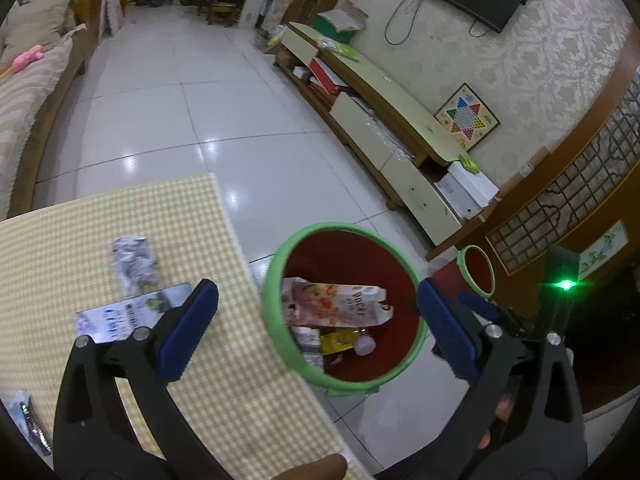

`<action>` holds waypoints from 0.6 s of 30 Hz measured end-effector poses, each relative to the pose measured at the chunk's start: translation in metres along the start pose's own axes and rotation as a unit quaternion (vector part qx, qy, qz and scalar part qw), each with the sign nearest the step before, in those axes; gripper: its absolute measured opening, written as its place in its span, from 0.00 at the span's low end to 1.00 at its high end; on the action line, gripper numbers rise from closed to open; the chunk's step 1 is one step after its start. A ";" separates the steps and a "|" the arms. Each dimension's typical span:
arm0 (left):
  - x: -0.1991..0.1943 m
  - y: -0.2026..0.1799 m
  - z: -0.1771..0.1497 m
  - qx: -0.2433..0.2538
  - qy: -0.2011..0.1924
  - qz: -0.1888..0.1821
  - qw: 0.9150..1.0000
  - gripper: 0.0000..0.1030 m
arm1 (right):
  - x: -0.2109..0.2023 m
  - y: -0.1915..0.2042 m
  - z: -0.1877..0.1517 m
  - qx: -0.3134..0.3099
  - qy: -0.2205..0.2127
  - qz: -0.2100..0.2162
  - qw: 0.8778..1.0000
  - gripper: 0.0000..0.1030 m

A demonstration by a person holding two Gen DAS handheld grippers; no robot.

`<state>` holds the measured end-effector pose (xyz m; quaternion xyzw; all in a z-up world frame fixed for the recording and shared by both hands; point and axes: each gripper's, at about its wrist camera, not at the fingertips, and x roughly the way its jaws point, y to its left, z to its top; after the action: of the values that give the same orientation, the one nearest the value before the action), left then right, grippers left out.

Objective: Collect trash
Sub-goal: 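Move both tools back over the table toward the foil wrapper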

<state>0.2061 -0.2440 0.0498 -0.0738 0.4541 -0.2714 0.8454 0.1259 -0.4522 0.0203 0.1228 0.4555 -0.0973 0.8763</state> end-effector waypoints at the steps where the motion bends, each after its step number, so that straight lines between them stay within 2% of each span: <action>1: -0.006 0.003 -0.003 0.003 -0.003 0.005 1.000 0.95 | -0.001 0.003 -0.001 -0.003 -0.001 0.000 1.000 0.84; 12: -0.073 0.060 -0.034 -0.007 -0.031 0.052 0.998 0.95 | -0.013 0.049 -0.015 -0.039 -0.016 0.037 0.998 0.84; 18: -0.102 0.115 -0.060 -0.053 -0.032 0.082 0.995 0.95 | -0.007 0.100 -0.028 -0.096 -0.003 0.058 0.994 0.84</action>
<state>0.1576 -0.0865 0.0471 -0.0890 0.4454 -0.1741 0.8737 0.1285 -0.3477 0.0230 0.0639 0.4520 -0.0024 0.8897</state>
